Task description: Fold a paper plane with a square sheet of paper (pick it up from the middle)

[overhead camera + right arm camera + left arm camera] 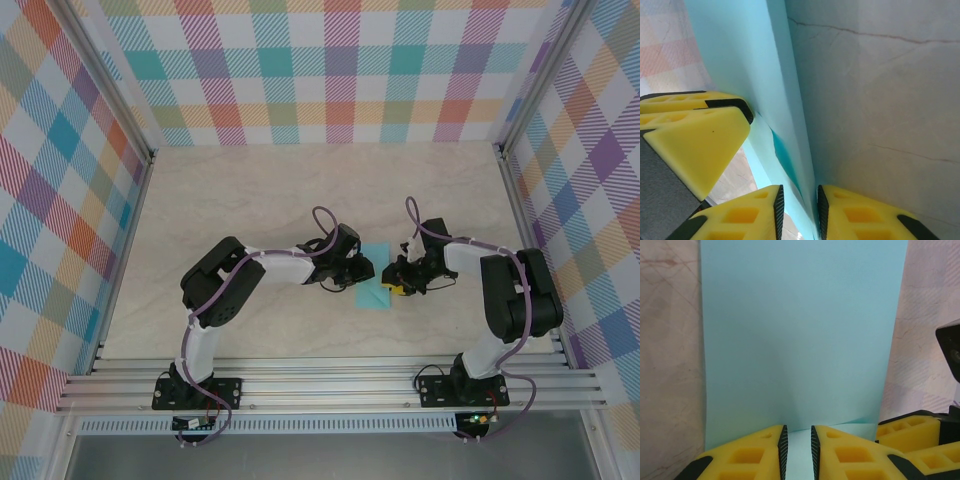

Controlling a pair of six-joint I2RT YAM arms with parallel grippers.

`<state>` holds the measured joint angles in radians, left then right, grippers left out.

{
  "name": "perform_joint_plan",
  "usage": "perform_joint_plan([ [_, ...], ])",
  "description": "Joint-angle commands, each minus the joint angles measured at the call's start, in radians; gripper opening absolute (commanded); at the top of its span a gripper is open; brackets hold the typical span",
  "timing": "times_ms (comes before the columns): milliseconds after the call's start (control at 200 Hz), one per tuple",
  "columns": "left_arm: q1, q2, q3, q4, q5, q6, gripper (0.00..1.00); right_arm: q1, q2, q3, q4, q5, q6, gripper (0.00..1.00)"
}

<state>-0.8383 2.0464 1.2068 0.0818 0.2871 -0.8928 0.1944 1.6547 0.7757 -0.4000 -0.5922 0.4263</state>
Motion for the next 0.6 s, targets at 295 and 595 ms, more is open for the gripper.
perform_joint_plan([
  [295,-0.005,-0.108,-0.035,-0.017,-0.030,0.004,0.27,0.007,-0.091,0.034,-0.097,0.077,-0.053,0.06],
  [595,0.005,-0.388,-0.184,-0.141,-0.303,0.008,0.34,0.109,-0.337,0.205,-0.498,0.651,-0.038,0.05],
])
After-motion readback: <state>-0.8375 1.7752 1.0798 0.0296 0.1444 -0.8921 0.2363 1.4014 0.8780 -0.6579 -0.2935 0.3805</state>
